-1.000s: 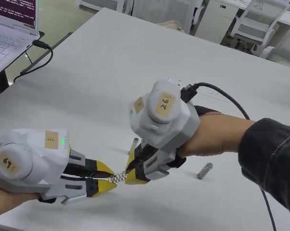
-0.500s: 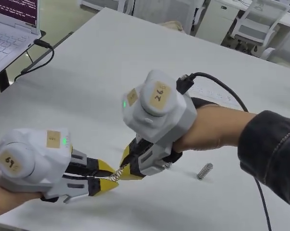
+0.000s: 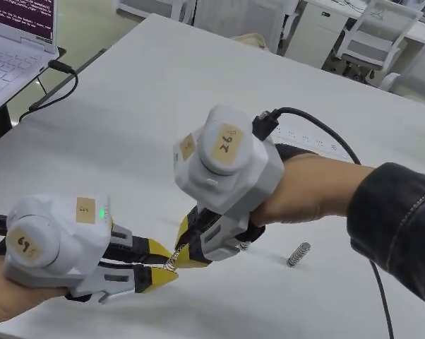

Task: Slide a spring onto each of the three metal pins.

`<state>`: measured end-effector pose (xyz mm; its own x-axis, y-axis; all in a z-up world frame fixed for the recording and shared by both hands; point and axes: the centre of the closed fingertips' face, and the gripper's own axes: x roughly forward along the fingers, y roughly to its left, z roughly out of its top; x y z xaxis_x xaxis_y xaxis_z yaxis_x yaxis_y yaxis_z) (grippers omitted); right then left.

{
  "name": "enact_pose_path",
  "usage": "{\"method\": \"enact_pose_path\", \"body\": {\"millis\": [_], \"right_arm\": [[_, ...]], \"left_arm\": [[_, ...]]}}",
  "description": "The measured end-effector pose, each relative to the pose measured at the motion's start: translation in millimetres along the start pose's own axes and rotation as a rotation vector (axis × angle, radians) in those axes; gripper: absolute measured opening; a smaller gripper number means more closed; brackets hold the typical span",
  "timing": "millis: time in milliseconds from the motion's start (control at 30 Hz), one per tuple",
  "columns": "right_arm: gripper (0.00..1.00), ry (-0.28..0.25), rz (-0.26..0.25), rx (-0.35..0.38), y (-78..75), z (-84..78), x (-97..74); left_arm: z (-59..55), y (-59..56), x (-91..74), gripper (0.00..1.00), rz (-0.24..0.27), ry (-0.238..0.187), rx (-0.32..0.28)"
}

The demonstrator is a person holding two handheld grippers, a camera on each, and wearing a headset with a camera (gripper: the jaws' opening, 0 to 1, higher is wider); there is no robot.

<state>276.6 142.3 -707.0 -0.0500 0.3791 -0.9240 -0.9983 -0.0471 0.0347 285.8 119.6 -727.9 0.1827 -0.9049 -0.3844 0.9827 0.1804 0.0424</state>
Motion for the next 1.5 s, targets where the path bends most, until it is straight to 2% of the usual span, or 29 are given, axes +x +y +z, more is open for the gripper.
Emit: {"method": "enact_pose_path", "body": {"millis": [600,733,900,1067,1267,1500], "right_arm": [[0.07,0.023,0.000,0.001,0.1,-3.4,0.1],[0.07,0.036,-0.004,-0.004,-1.6,-5.6,-0.2],[0.07,0.047,-0.008,0.003,-4.8,-10.7,-3.1],[0.07,0.049,-0.029,0.020,-13.2,-17.1,-11.9],[0.07,0.050,-0.052,0.050,-22.2,-25.5,-21.7],[0.07,0.048,-0.080,0.074,-34.3,-31.4,-30.8]], "left_arm": [[0.4,-1.8,3.4,0.03,-0.004,-0.006,-0.002],[-1.8,-2.2,3.5,0.06,-0.004,0.005,-0.004],[-5.6,-2.6,0.6,0.14,0.000,0.008,-0.030],[-10.3,0.7,-5.5,0.23,0.024,0.004,-0.059],[-14.9,6.8,-9.9,0.40,0.070,-0.001,-0.093],[-14.2,15.3,-14.2,0.56,0.130,-0.023,-0.109]]}}
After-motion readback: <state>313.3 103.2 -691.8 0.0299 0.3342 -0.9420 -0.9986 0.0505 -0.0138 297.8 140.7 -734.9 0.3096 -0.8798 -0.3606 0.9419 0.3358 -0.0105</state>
